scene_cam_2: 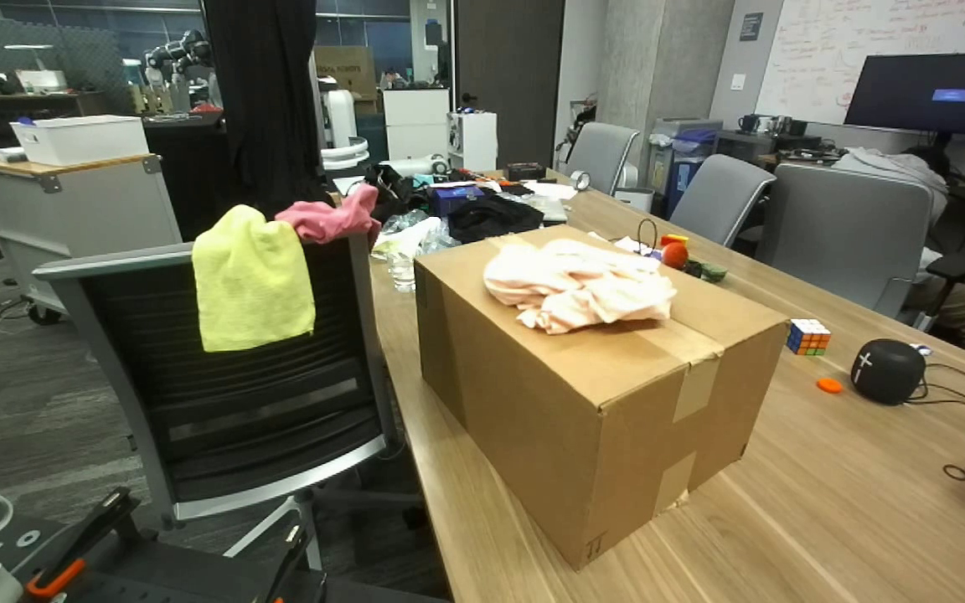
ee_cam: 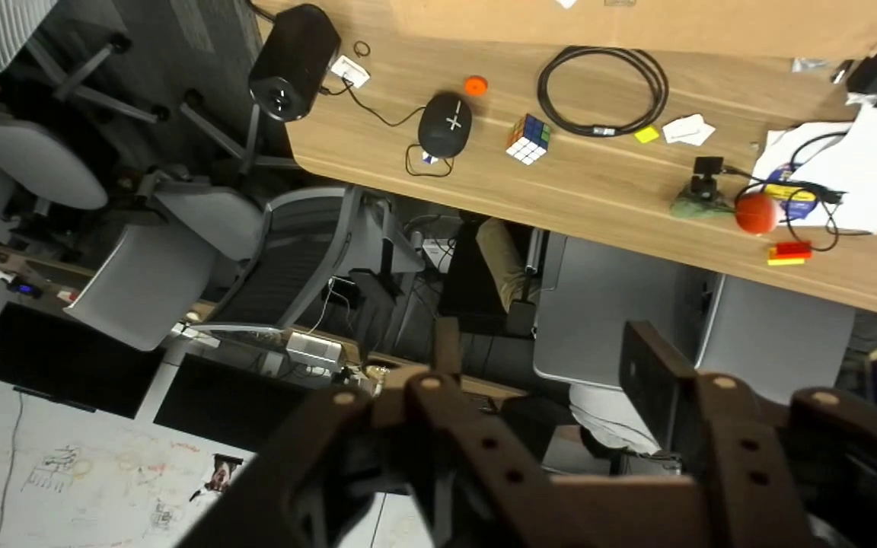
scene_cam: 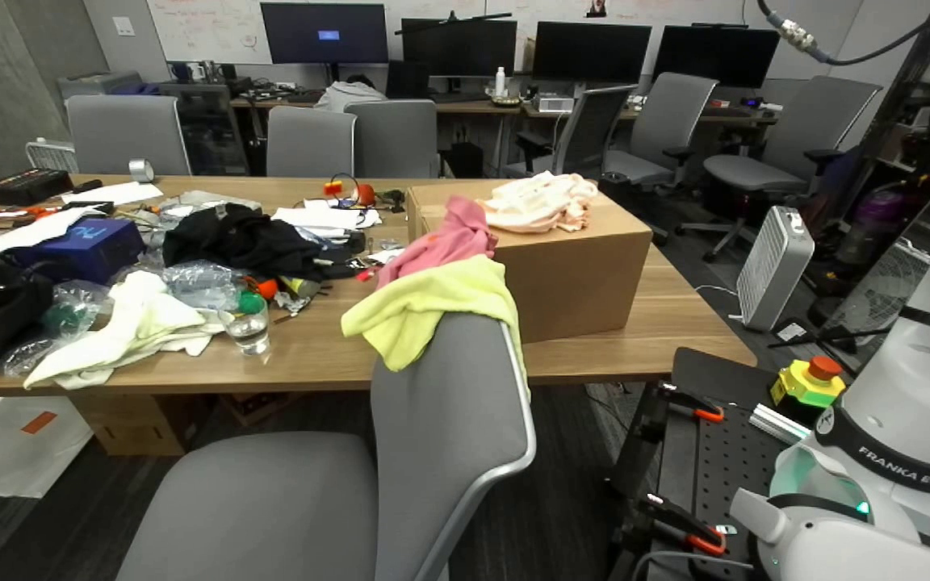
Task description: Remove all the clothes from the chair and put them on top of the box
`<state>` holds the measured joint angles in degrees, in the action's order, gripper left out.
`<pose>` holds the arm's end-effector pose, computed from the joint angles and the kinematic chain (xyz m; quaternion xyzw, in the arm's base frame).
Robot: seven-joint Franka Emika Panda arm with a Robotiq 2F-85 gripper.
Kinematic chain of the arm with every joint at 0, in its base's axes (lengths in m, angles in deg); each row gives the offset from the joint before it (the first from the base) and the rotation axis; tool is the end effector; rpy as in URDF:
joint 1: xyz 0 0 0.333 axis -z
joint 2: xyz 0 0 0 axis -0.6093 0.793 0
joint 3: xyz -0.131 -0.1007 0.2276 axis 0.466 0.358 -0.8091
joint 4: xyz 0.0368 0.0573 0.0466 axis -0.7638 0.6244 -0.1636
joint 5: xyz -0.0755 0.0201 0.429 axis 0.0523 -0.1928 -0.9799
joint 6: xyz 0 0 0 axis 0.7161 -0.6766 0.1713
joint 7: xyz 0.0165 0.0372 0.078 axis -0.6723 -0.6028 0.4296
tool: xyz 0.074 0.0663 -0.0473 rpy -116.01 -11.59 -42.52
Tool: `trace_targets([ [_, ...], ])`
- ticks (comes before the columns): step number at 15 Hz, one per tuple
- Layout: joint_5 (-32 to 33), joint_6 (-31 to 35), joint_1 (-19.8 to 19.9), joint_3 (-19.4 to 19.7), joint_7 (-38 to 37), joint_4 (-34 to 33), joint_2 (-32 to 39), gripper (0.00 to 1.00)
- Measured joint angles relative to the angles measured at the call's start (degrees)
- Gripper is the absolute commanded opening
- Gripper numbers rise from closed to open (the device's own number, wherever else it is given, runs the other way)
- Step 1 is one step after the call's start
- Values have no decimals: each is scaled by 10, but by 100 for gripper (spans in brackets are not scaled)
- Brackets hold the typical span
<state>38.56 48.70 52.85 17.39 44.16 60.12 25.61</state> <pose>0.5546 -0.2039 0.6545 0.8298 -0.3745 0.2982 0.2868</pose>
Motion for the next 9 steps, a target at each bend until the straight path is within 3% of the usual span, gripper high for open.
trace_targets([
  [2,0,-8,-10,0,6,4,-1,100],
  [5,-12,-23,-42,-2,46,27,-11,100],
  [9,-81,-63,-92,-17,124,75,-43,100],
])
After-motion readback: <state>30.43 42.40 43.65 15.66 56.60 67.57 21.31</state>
